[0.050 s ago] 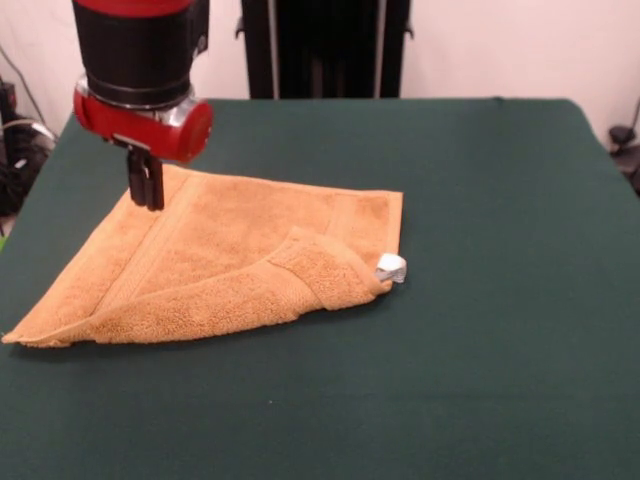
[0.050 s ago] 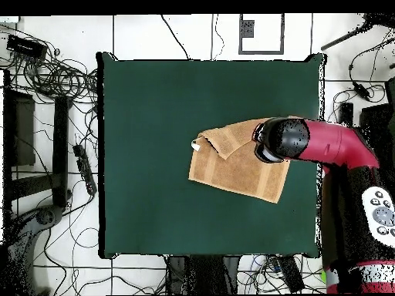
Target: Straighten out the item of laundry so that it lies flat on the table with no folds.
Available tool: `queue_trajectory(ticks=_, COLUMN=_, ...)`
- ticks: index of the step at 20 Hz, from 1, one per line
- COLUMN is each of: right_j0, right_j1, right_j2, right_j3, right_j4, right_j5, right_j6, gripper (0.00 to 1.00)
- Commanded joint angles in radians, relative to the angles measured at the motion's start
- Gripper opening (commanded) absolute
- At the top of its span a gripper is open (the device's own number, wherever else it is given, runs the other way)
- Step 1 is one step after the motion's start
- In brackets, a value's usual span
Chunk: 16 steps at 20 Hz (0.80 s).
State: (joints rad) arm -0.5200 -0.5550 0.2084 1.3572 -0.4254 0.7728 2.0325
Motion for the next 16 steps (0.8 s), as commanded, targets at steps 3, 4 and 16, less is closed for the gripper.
queue_trajectory(ticks=3, right_j0=0.023, right_j1=0.105, right_j2=0.059, right_j3=0.066, right_j4=-0.016, right_j5=-0.051, right_j6=-0.043, gripper=0.00)
queue_trajectory(ticks=4, right_j0=0.024, right_j1=0.108, right_j2=0.057, right_j3=0.065, right_j4=-0.017, right_j5=-0.053, right_j6=-0.041, gripper=0.00)
queue_trajectory(ticks=16, right_j0=0.009, right_j1=0.152, right_j2=0.054, right_j3=0.020, right_j4=-0.035, right_j5=-0.039, right_j6=-0.076, gripper=0.00)
